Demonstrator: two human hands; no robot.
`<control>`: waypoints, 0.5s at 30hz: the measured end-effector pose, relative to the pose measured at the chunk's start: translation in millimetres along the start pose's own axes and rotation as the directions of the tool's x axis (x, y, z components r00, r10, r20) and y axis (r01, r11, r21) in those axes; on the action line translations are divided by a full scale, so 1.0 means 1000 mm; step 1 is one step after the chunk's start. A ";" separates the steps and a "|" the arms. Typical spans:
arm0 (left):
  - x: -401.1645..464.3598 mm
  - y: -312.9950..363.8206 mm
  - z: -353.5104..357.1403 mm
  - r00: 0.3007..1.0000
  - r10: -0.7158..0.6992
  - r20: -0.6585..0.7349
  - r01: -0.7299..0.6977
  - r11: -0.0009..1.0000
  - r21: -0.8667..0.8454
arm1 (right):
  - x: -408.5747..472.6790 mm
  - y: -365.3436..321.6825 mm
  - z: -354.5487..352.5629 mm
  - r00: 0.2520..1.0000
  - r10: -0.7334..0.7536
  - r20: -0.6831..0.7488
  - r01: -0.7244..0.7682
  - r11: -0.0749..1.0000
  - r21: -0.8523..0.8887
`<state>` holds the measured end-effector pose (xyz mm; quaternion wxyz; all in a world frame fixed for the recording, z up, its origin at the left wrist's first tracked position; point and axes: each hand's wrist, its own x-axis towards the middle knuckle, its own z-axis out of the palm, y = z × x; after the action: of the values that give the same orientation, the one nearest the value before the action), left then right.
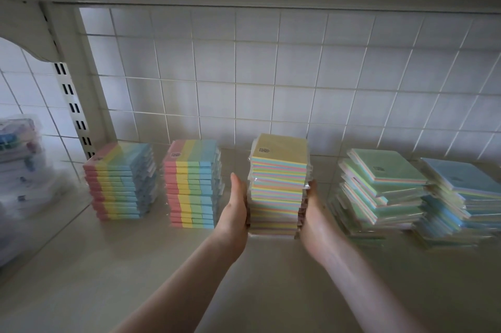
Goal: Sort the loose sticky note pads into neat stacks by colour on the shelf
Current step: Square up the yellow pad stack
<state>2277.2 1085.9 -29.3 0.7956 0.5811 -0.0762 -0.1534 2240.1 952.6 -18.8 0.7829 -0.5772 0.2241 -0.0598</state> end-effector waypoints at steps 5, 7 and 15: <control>-0.006 0.000 -0.022 0.956 0.209 0.205 -0.262 0.924 0.280 | 0.000 -0.013 -0.007 0.983 -0.179 -0.039 0.182 0.978 0.098; -0.007 0.002 -0.025 0.932 0.197 0.305 -0.298 0.895 0.331 | -0.004 -0.024 -0.007 0.962 -0.269 -0.051 0.272 0.958 0.085; -0.003 0.015 -0.023 0.903 0.150 0.403 -0.325 0.850 0.414 | -0.022 -0.079 0.005 0.862 -0.499 0.088 0.505 0.831 -0.233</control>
<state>2283.8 1111.4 -22.2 0.6158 0.7050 -0.3262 -0.1316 2235.6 939.0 62.2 0.6639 -0.7096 0.0615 -0.2278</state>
